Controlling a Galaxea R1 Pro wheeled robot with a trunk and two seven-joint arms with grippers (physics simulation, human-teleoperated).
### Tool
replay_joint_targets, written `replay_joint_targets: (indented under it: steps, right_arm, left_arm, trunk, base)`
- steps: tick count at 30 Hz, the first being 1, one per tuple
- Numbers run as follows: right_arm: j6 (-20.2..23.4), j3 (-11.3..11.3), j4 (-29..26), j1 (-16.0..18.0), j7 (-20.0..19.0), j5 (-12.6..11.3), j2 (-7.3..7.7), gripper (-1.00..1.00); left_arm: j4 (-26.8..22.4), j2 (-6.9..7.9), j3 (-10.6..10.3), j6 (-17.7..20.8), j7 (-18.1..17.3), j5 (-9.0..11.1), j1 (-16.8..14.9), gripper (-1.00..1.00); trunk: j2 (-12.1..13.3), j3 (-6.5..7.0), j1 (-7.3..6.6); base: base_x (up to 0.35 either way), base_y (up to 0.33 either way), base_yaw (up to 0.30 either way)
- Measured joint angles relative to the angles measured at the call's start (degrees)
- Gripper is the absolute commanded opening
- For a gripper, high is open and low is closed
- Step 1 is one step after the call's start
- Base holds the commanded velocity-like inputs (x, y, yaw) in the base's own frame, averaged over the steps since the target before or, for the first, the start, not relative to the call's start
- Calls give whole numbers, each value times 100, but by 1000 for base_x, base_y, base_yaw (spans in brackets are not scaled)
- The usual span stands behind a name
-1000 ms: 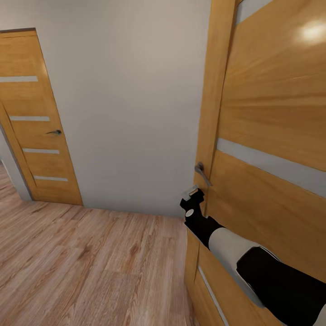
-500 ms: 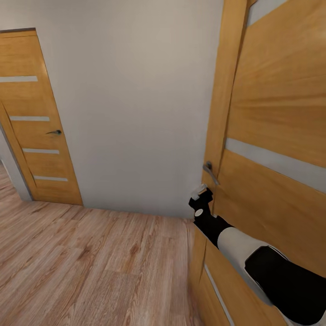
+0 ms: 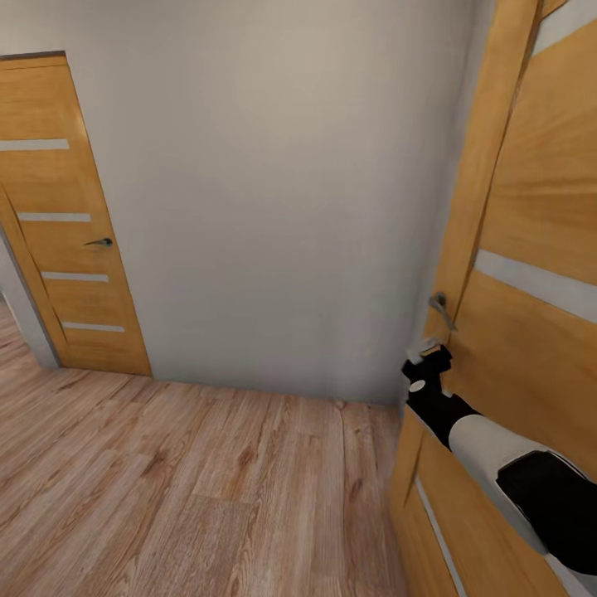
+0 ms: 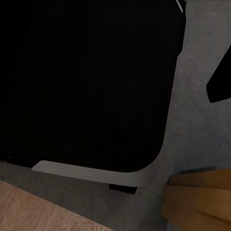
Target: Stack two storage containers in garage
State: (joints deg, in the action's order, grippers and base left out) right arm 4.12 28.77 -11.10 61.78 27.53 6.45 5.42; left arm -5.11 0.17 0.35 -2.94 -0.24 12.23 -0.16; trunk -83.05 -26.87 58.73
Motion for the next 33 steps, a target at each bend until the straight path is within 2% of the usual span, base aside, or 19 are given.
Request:
replay_joint_targets:
  steps: [2, 5, 11, 20, 23, 25, 28, 33]
  right_arm:
    - [-5, 60, -5, -1, -15, -2, 71, 100]
    - [-2, -54, -4, 0, -6, -1, 158, 100]
    - [-1, -109, -4, -1, -13, -11, 367, 100]
    - [11, -75, 7, 1, -20, -3, 444, 100]
    - [9, -70, 95, 2, -22, -130, 538, 100]
    - [14, -151, 129, 4, -10, -206, 587, 100]
    - [11, -63, 131, 1, -15, -256, 598, 100]
    - [11, -78, 107, 0, -14, -305, 597, 100]
  left_arm:
    - [2, 0, -1, -1, 0, -1, -2, 100]
    - [2, 0, -1, -1, 0, -1, -1, 100]
    - [2, 0, -1, -1, 0, -1, -1, 100]
    - [3, -6, -1, -2, 0, -1, -2, 100]
    - [4, -8, -2, -5, 0, -1, -2, 100]
    - [2, -8, -1, -2, 0, 0, -1, 100]
    - [3, -9, -1, -3, 0, 0, -2, 100]
    - [3, -9, -1, -5, 0, 0, -2, 100]
  trunk:
    - [0, 0, 0]
    - [0, 0, 0]
    - [0, 0, 0]
    - [0, 1, 0]
    - [0, 0, 0]
    - [0, 0, 0]
    - [0, 0, 0]
    - [0, 0, 0]
  base:
    - [0, 0, 0]
    - [0, 0, 0]
    - [0, 0, 0]
    - [0, 0, 0]
    - [0, 0, 0]
    - [0, 0, 0]
    - [0, 0, 0]
    - [0, 0, 0]
